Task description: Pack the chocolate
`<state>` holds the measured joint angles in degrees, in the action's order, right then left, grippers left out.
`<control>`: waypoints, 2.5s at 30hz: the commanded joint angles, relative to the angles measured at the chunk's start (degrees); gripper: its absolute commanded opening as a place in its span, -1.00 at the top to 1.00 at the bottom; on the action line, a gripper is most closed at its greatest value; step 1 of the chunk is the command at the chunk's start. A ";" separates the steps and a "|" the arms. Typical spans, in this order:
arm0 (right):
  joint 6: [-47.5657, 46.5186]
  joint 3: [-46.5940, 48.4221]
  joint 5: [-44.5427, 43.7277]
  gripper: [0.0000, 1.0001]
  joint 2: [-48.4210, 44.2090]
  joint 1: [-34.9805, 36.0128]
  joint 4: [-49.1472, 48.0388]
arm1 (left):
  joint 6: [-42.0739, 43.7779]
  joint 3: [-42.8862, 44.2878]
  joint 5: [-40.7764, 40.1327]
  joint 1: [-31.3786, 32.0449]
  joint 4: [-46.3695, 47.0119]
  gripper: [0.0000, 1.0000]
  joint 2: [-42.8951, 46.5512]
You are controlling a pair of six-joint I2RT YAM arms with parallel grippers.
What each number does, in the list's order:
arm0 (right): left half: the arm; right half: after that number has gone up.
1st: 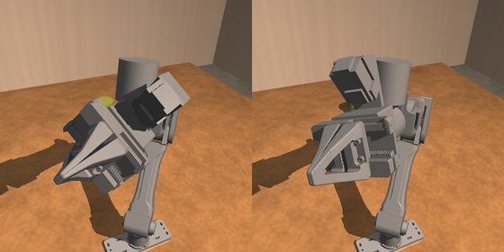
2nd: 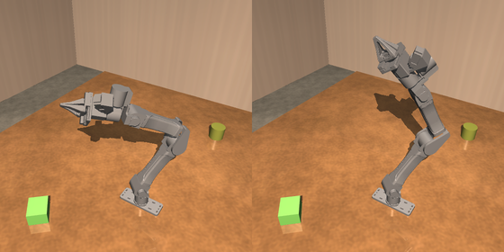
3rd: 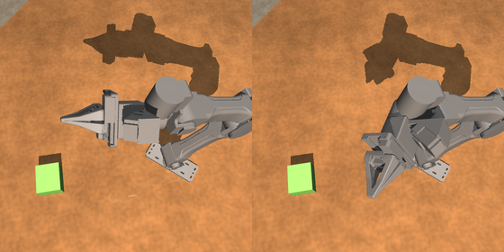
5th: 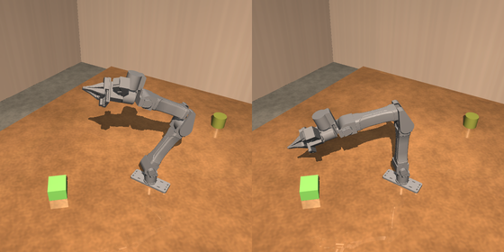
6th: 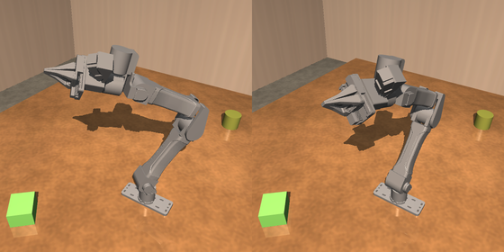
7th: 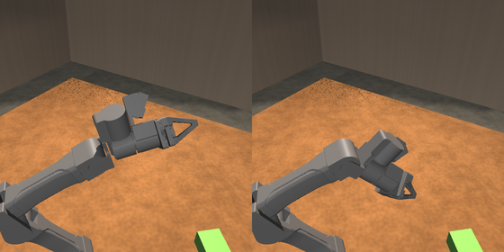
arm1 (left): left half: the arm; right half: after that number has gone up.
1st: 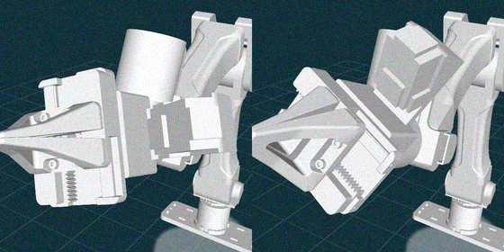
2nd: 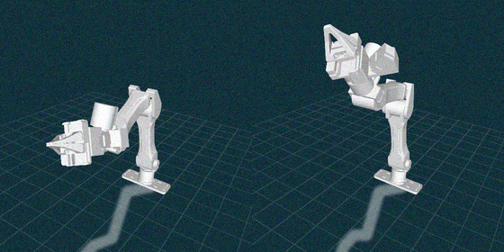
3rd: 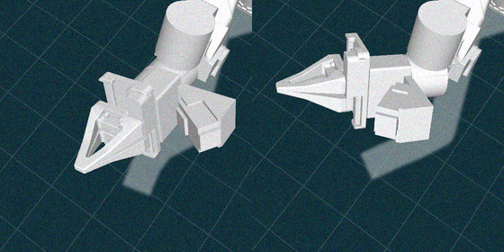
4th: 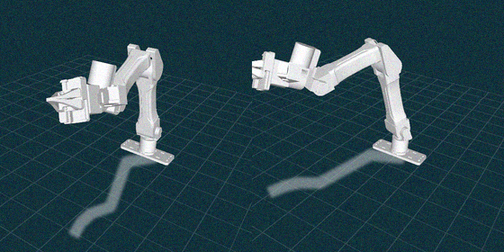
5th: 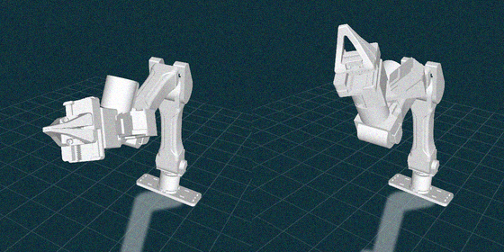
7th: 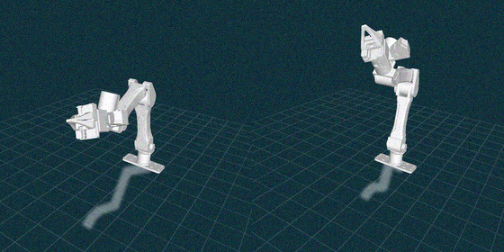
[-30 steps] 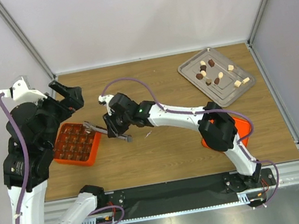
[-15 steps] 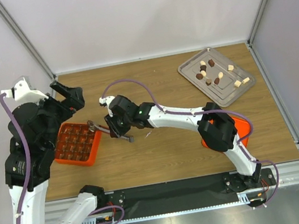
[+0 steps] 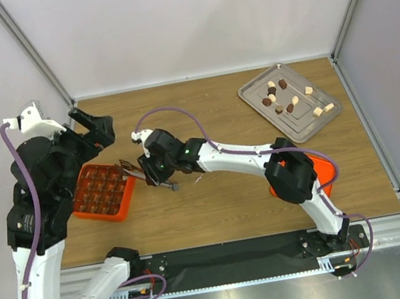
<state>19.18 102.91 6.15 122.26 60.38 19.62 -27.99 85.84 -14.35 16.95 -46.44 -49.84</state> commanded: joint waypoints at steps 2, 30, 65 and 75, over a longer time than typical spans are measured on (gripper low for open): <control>-0.29 3.08 -3.78 0.17 -6.75 -0.61 0.33 | 0.21 3.44 3.18 -0.43 0.21 -0.99 -0.25; 0.60 -34.97 -13.98 0.10 -41.93 -54.05 13.79 | -0.93 -16.85 20.24 -0.43 9.08 -0.99 -2.27; 1.47 -34.45 -6.94 0.07 -25.49 -55.37 2.62 | 0.21 -16.76 17.25 -0.43 10.66 -0.99 -4.03; 1.83 -33.14 -7.99 0.10 -26.72 -55.46 6.83 | -0.05 -15.71 17.07 -0.43 10.66 -1.00 -4.12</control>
<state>20.25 67.33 -1.04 96.86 4.75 24.60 -28.42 67.83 3.20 16.84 -37.76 -54.00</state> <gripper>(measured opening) 0.450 0.996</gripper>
